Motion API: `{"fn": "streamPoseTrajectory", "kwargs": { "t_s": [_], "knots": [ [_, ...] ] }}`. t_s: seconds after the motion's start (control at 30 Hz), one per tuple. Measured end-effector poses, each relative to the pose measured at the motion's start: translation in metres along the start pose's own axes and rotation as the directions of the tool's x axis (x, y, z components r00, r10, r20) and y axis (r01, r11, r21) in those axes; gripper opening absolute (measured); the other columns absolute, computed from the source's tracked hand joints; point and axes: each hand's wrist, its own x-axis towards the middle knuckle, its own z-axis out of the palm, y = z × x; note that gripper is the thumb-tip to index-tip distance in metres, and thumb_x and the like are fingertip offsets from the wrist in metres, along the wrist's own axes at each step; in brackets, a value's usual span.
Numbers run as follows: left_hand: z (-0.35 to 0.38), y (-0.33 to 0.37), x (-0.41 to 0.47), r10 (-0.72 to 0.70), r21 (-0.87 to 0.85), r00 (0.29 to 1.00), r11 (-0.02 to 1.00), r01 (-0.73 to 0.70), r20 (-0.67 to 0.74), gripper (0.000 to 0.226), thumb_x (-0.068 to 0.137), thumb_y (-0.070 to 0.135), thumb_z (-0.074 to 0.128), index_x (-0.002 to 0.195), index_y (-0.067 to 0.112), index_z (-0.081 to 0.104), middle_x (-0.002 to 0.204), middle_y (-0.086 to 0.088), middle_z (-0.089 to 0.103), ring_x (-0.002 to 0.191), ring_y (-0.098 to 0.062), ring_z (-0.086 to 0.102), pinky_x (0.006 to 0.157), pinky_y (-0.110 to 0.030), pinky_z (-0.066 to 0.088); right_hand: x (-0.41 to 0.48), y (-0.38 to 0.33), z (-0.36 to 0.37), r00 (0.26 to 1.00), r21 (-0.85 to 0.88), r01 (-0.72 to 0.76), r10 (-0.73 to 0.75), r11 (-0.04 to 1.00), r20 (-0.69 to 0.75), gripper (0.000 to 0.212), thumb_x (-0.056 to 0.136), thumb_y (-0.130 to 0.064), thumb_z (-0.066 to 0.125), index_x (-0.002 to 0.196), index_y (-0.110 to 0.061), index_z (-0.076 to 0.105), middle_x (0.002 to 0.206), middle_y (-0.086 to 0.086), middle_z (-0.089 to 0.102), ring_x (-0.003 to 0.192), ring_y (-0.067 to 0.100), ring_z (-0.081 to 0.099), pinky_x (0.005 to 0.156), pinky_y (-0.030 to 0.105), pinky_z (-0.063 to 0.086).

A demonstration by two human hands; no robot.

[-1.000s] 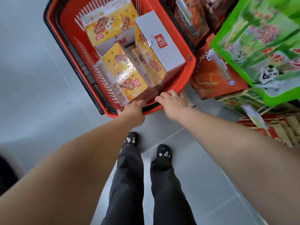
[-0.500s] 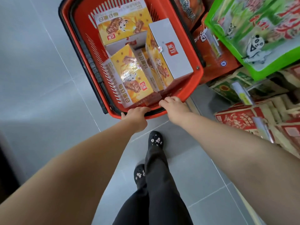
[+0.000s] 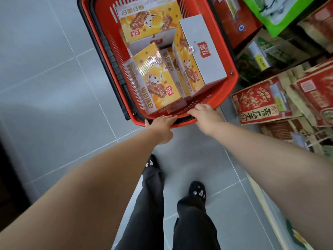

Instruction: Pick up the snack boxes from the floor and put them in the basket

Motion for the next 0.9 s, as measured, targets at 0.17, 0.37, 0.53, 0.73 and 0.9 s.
{"fn": "streamPoseTrajectory", "kwargs": {
  "t_s": [0.17, 0.37, 0.53, 0.73, 0.9],
  "knots": [
    [0.056, 0.023, -0.017, -0.043, -0.045, 0.997, 0.998, 0.040, -0.060, 0.071, 0.089, 0.005, 0.040, 0.150, 0.036, 0.019, 0.160, 0.012, 0.016, 0.149, -0.014, 0.007, 0.114, -0.062, -0.005, -0.042, 0.018, 0.028, 0.999, -0.013, 0.043, -0.043, 0.999, -0.010, 0.050, 0.090, 0.001, 0.045, 0.134, -0.023, 0.049, 0.128, 0.008, 0.045, 0.125, 0.032, 0.036, 0.099, 0.049, 0.042],
    [0.115, 0.051, -0.039, -0.072, -0.073, 0.996, 0.995, 0.068, -0.057, 0.070, 0.090, 0.005, 0.038, 0.151, 0.035, 0.019, 0.160, 0.012, 0.014, 0.149, -0.014, 0.005, 0.115, -0.059, -0.006, -0.092, 0.042, 0.061, 0.998, -0.054, 0.070, -0.070, 0.996, 0.000, 0.053, 0.086, 0.004, 0.049, 0.133, -0.022, 0.049, 0.126, 0.007, 0.045, 0.123, 0.033, 0.037, 0.096, 0.048, 0.044],
    [0.159, 0.076, -0.058, -0.056, -0.097, 0.998, 0.994, 0.054, -0.017, 0.069, 0.091, 0.006, 0.039, 0.152, 0.032, 0.018, 0.160, 0.011, 0.013, 0.149, -0.015, 0.004, 0.114, -0.060, -0.006, -0.135, 0.062, 0.084, 0.997, -0.064, 0.073, -0.071, 0.995, 0.025, 0.050, 0.088, 0.001, 0.051, 0.133, -0.021, 0.049, 0.129, 0.008, 0.045, 0.124, 0.033, 0.036, 0.098, 0.049, 0.043],
    [0.201, 0.098, -0.078, -0.030, -0.153, 0.997, 0.987, 0.041, 0.074, 0.068, 0.092, 0.006, 0.036, 0.152, 0.031, 0.015, 0.161, 0.012, 0.008, 0.150, -0.014, 0.000, 0.114, -0.060, -0.008, -0.183, 0.080, 0.106, 0.995, -0.046, 0.045, -0.041, 0.998, 0.088, 0.048, 0.091, -0.003, 0.048, 0.134, -0.023, 0.048, 0.132, 0.007, 0.043, 0.127, 0.032, 0.033, 0.099, 0.047, 0.042],
    [0.230, 0.112, -0.089, -0.009, -0.182, 0.988, 0.982, 0.038, 0.157, 0.068, 0.092, 0.004, 0.035, 0.153, 0.029, 0.015, 0.162, 0.010, 0.004, 0.150, -0.016, -0.004, 0.115, -0.061, -0.007, -0.221, 0.092, 0.119, 0.990, -0.001, -0.016, 0.016, 1.000, 0.140, 0.048, 0.091, -0.011, 0.051, 0.137, -0.027, 0.047, 0.134, 0.004, 0.042, 0.128, 0.028, 0.033, 0.099, 0.042, 0.041]
  ]
}}
